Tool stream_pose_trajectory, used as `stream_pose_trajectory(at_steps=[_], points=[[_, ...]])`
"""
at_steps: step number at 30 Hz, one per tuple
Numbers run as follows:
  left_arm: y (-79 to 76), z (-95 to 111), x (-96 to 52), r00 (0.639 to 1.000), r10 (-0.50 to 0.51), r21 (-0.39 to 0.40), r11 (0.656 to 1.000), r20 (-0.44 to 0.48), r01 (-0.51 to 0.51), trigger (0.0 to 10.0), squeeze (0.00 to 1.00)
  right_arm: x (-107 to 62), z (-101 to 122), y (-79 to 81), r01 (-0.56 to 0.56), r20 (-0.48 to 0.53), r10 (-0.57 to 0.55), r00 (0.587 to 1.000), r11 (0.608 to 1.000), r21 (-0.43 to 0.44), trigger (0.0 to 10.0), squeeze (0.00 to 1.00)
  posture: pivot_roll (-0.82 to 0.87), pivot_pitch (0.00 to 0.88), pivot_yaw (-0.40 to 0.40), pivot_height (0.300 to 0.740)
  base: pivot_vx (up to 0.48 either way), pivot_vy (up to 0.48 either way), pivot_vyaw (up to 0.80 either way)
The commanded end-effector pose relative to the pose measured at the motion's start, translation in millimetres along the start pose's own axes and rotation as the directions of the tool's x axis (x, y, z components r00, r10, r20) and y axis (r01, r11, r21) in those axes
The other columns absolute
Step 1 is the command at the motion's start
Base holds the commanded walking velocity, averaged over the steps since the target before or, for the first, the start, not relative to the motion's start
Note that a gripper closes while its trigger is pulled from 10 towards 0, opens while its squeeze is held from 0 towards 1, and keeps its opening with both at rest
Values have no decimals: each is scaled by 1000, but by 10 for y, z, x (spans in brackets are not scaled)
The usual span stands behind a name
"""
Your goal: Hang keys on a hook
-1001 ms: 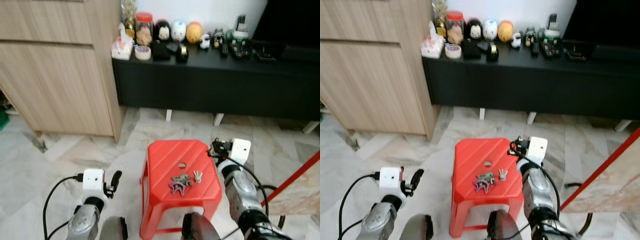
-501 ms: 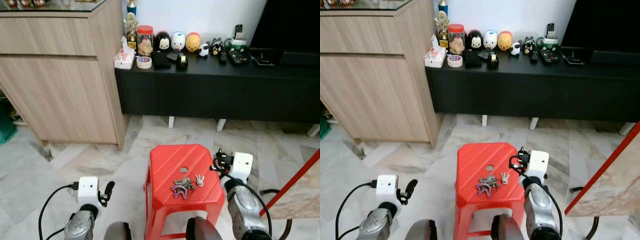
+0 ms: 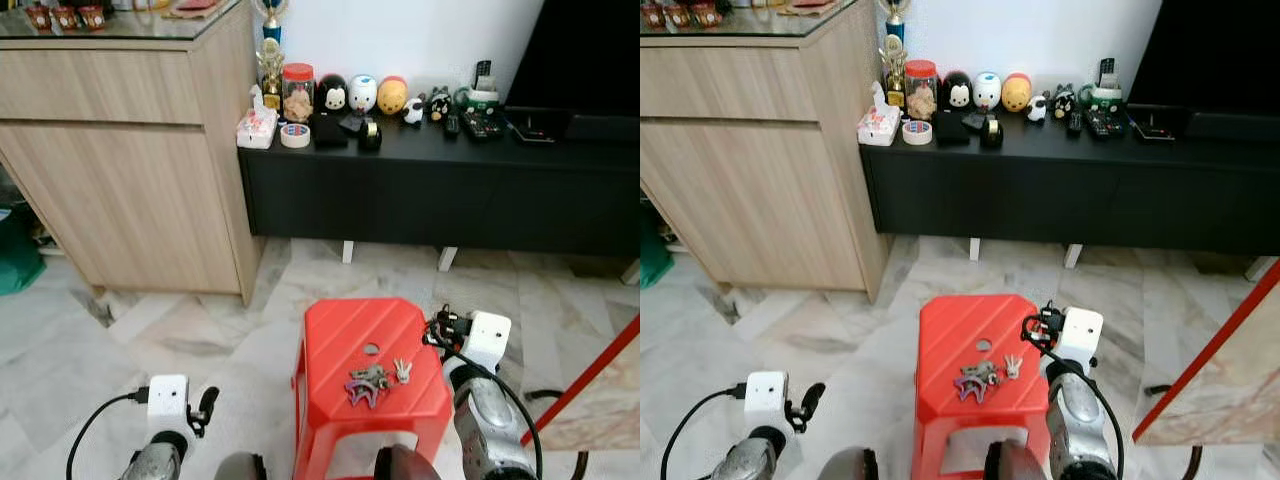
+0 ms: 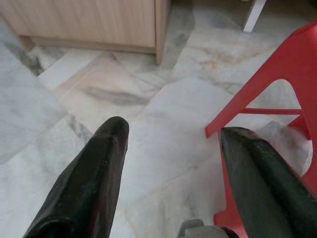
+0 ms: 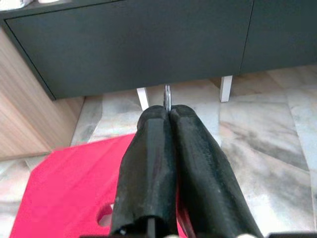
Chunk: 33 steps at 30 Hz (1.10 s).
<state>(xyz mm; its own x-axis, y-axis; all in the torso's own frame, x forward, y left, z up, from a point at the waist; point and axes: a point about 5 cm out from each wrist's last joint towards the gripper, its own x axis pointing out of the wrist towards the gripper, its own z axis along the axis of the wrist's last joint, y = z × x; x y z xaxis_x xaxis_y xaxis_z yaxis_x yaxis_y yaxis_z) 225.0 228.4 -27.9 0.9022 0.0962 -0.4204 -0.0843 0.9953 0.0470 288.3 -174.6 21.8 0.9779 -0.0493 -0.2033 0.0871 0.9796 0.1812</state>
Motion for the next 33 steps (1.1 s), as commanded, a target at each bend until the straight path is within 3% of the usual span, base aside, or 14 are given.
stream_pose_trajectory(at_steps=[1, 7, 20, 27, 33], points=[[21, 30, 20, 1000, 6, 14, 1000, 10, -6, 10000, 0, 13, 30, -37, 12, 7, -11, 1000, 1000, -6, 10000, 0, 92, 0, -51, 696, 0, 0, 0], [61, -67, -9, 999, 27, 7, 1000, -32, -27, 10000, 0, 27, 44, -25, 5, 7, -5, 1000, 1000, -10, 10000, 0, 94, 0, -53, 740, 0, 0, 0], [188, -298, -129, 988, 73, 8, 997, -138, -72, 10000, 0, -38, -113, -9, 12, -43, -12, 999, 1000, 0, 10000, 0, 102, 0, -57, 740, 0, 0, 0], [157, -394, -163, 979, 62, 25, 998, -196, -58, 10000, 0, -46, -147, -4, 18, -58, -18, 998, 1000, 1, 10000, 0, 106, 0, -58, 740, 0, 0, 0], [121, -387, -152, 981, 63, 6, 998, -186, -63, 10000, 0, -37, -137, -20, 30, -55, -30, 998, 1000, 2, 10000, 0, 110, 0, -62, 740, -81, 0, 0]])
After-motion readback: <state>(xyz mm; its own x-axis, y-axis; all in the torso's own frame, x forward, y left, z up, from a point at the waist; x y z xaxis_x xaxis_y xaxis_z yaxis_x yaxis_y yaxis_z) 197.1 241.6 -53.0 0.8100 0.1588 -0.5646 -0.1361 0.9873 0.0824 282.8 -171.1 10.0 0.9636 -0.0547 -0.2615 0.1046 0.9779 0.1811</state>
